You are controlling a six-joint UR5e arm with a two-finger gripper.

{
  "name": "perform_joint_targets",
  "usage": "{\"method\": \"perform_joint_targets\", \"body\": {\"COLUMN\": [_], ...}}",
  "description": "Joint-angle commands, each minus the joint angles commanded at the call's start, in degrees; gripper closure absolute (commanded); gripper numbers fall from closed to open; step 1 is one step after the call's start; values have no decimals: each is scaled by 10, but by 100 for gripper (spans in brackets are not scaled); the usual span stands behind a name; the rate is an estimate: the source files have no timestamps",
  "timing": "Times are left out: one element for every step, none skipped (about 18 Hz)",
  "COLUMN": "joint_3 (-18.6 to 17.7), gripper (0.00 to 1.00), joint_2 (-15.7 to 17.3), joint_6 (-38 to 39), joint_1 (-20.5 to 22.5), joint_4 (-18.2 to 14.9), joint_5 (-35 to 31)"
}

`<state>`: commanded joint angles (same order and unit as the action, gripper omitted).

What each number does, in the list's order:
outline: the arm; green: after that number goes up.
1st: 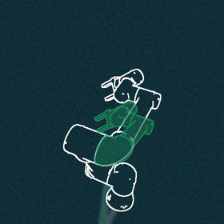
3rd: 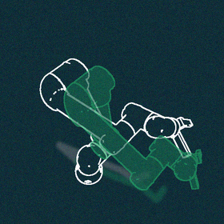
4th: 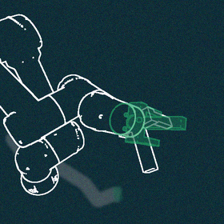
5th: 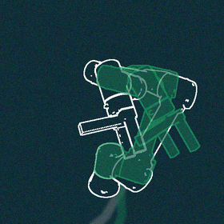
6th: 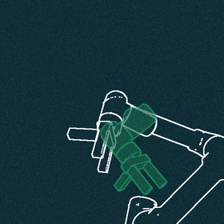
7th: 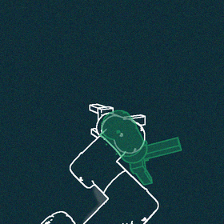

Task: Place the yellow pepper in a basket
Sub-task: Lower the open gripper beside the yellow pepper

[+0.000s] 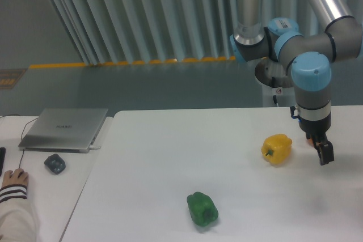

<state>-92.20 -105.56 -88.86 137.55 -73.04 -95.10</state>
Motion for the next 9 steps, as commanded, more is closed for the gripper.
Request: {"method": "perform_joint_targets", "body": {"joint_3": [-3,0,1,0,-3,-4,-16,-31,-36], "gripper": [0,0,0,0,0,0,0,0,0], "joint_2": [0,0,0,-1,-1,-1,0,5,6], "joint_6": [0,3,17,39,42,43,43,42,42], "joint_1": [1,2,2,1,-2,-2,-1,3,4], "joint_4": [1,0,-1,0,1,1,3,11,19], "joint_5": [1,4,14,25,26,26,26,28,29]}}
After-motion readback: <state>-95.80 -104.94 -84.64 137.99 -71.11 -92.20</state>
